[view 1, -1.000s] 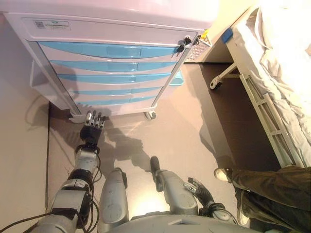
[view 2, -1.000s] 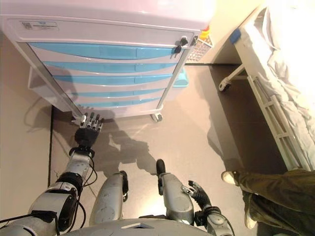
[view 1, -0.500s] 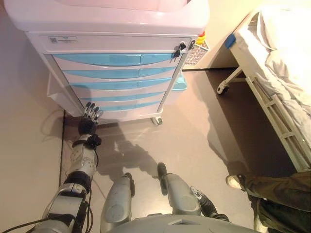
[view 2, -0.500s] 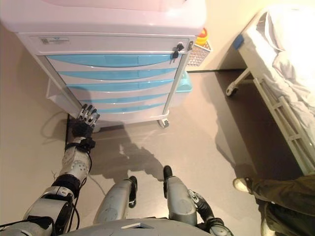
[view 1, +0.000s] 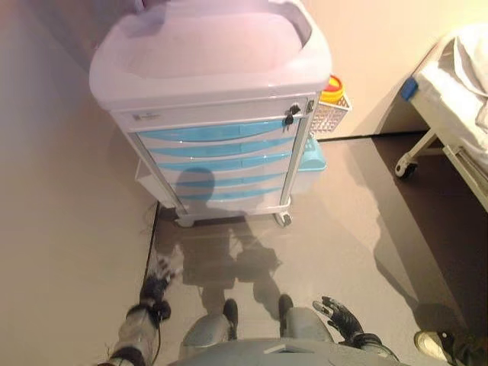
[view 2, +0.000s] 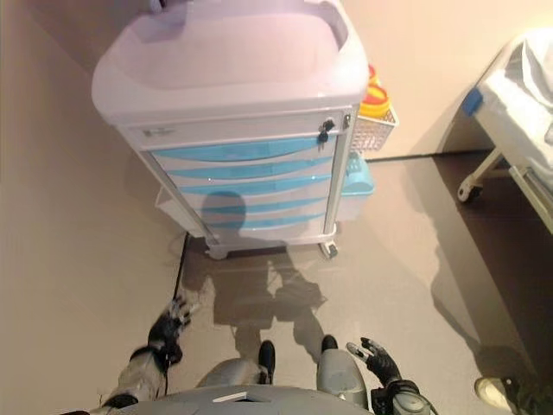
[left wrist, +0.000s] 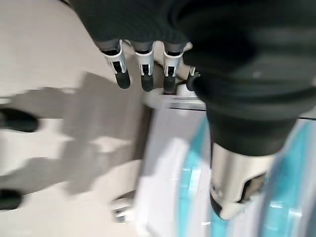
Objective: Open the drawer and pick up the medicine
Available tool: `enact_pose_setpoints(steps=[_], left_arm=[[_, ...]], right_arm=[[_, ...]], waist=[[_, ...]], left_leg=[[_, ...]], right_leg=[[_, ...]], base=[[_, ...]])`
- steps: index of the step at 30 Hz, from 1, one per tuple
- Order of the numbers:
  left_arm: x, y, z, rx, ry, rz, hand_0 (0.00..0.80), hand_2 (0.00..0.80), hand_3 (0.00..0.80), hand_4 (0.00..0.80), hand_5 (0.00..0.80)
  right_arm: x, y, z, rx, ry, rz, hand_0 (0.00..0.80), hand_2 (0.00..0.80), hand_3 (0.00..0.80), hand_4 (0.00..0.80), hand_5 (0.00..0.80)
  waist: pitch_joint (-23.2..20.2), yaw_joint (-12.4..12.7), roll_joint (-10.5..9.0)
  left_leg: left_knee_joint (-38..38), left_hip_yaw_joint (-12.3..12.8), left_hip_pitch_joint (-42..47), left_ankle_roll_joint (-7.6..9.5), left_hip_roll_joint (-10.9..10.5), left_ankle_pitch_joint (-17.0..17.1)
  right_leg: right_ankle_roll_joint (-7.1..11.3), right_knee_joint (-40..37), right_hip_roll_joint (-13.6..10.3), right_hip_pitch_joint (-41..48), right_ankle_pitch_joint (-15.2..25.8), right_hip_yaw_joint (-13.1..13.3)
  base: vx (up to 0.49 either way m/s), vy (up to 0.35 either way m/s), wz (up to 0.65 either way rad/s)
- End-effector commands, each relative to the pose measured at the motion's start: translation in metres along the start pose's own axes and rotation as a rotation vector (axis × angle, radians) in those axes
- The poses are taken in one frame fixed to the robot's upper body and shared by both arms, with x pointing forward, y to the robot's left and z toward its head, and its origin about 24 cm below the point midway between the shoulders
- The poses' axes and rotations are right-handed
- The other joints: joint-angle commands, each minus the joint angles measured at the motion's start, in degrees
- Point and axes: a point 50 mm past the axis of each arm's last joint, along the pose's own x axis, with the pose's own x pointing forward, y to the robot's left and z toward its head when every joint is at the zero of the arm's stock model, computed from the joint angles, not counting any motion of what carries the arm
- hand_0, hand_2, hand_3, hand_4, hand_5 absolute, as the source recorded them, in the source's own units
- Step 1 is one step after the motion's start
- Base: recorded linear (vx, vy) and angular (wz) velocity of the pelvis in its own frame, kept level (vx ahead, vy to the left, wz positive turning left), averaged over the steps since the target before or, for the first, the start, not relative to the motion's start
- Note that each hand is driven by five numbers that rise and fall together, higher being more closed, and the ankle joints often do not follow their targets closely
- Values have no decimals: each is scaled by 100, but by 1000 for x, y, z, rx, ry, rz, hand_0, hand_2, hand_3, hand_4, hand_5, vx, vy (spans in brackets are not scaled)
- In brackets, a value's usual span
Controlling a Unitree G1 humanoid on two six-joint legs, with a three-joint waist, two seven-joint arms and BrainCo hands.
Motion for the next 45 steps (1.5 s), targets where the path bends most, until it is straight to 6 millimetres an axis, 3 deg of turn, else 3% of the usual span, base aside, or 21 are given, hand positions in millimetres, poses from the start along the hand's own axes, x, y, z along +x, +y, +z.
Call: enact_pose_setpoints(steps=[1,6,10,17,21,24,31,33,35,41,45], left_arm=[[2,-12,-1,67,18,-108,0,0,0,0,0],[-4,-13,-25,-50,112,-80,0,0,0,0,0],[-3,-12,-24,-73,116,-63,0,0,0,0,0],[13,-24,12,-141,-7,-116,0,0,0,0,0],[25,-42,45,-215,-117,-203,0,0,0,0,0],[33,-63,87,-250,-245,-299,0,0,0,0,0],[32,-98,156,-297,-468,-428,0,0,0,0,0],[29,-107,174,-318,-523,-473,0,0,0,0,0],[20,-118,209,-345,-642,-532,0,0,0,0,0],[1,-126,283,-395,-813,-597,0,0,0,0,0],[-18,-127,333,-442,-922,-626,0,0,0,0,0]], right_arm=[[6,1,18,-45,-73,28,0,0,0,0,0],[9,10,18,-59,-53,48,0,0,0,0,0],[10,11,18,-62,-37,47,0,0,0,0,0],[12,3,21,-92,-22,24,0,0,0,0,0],[17,-4,40,-92,-81,-5,0,0,0,0,0],[22,-4,67,-82,-183,-13,0,0,0,0,0],[27,1,99,-67,-301,-10,0,0,0,0,0],[27,2,104,-65,-323,-9,0,0,0,0,0],[28,1,116,-49,-370,-13,0,0,0,0,0],[28,5,146,-4,-453,2,0,0,0,0,0],[27,6,145,-9,-448,15,0,0,0,0,0]], waist=[[-41,-56,-15],[-166,-34,-90],[-140,-14,-134],[121,-79,-119],[470,-70,-104],[858,-61,-127],[1251,-115,-183],[1345,-139,-200],[1520,-181,-255],[1809,-311,-422],[1825,-455,-463]], left_leg=[[350,99,-119,-74,-190,-246],[149,192,77,-82,-109,-289],[97,245,153,-76,-52,-304],[71,299,39,-69,106,-234],[179,257,-316,-62,158,-153],[324,221,-886,-41,231,-35],[581,191,-1778,-48,313,147],[604,178,-1940,-66,313,186],[656,185,-2175,-85,276,208],[832,292,-2624,-89,241,174],[884,307,-2876,-97,226,179]], right_leg=[[-102,-334,197,460,133,-180],[-139,-468,231,602,105,-228],[-156,-471,245,650,91,-257],[-193,-147,265,413,-26,-274],[-233,91,269,21,-36,-273],[-271,416,339,-625,-7,-215],[-283,808,497,-1572,54,-28],[-276,781,530,-1720,112,15],[-260,637,565,-1893,250,96],[-237,409,611,-2222,481,222],[-256,460,663,-2491,483,321]], base=[[-49,-7,3],[-19,-6,1],[-11,-10,3],[-48,0,3],[-161,-12,11],[-253,-46,12],[-125,-39,-1],[-49,-33,-2],[-69,-57,-7],[-34,-61,-16],[32,-30,-13]])
